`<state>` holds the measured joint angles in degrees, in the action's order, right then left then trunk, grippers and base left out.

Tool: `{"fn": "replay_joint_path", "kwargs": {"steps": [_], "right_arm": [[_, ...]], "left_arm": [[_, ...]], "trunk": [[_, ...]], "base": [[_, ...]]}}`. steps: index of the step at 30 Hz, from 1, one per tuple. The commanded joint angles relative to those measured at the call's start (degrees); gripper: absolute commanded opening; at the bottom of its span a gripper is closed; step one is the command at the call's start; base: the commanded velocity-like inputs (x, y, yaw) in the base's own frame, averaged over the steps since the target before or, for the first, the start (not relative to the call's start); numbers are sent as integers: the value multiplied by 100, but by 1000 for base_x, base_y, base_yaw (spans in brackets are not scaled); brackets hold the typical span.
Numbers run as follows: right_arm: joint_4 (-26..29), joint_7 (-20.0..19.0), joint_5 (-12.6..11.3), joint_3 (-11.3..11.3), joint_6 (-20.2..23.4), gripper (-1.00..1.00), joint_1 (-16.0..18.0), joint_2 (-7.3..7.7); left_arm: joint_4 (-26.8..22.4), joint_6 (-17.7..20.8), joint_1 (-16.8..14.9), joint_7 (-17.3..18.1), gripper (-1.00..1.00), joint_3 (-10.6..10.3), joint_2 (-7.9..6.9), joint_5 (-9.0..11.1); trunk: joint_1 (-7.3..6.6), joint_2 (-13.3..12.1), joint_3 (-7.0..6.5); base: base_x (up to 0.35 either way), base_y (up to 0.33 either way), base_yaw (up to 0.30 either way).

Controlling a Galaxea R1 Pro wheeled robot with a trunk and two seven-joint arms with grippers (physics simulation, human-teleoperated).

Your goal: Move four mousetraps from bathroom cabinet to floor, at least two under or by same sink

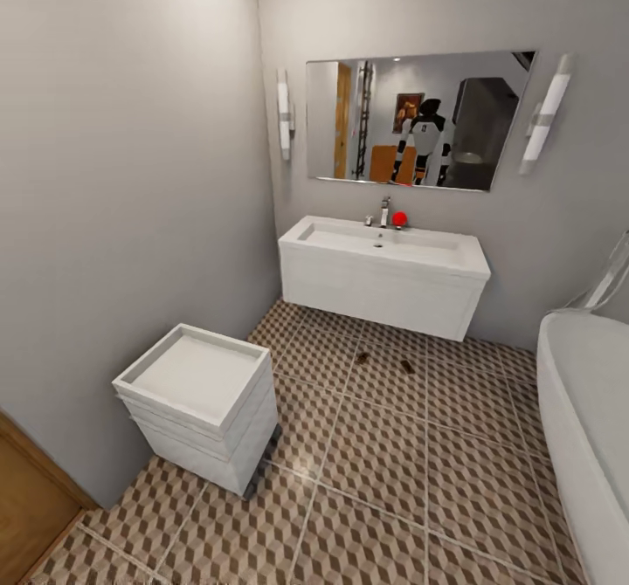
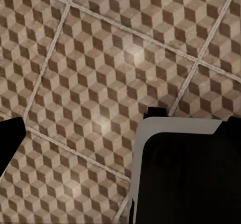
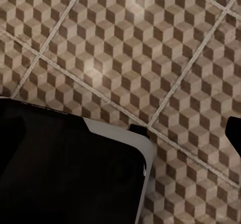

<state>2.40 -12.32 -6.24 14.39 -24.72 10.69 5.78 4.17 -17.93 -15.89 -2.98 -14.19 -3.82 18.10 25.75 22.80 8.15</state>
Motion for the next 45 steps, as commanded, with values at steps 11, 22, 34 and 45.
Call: {"fn": "replay_joint_path", "kwargs": {"steps": [11,22,34,45], "right_arm": [[-3,-33,-62,33,-15,100,3,3],[-3,-33,-60,34,-15,100,3,3],[-3,-33,-62,31,-15,100,3,3],[-3,-33,-62,30,-15,100,3,3]], "left_arm": [[23,-35,-11,-9,100,-44,4,27],[23,-35,-11,-9,100,-48,4,27],[23,-35,-11,-9,100,-48,4,27],[23,-35,-11,-9,100,-48,4,27]], "trunk": [[3,12,46],[3,12,80],[3,12,117],[3,12,151]], "base": [[0,0,271],[0,0,271],[0,0,271],[0,0,271]]}}
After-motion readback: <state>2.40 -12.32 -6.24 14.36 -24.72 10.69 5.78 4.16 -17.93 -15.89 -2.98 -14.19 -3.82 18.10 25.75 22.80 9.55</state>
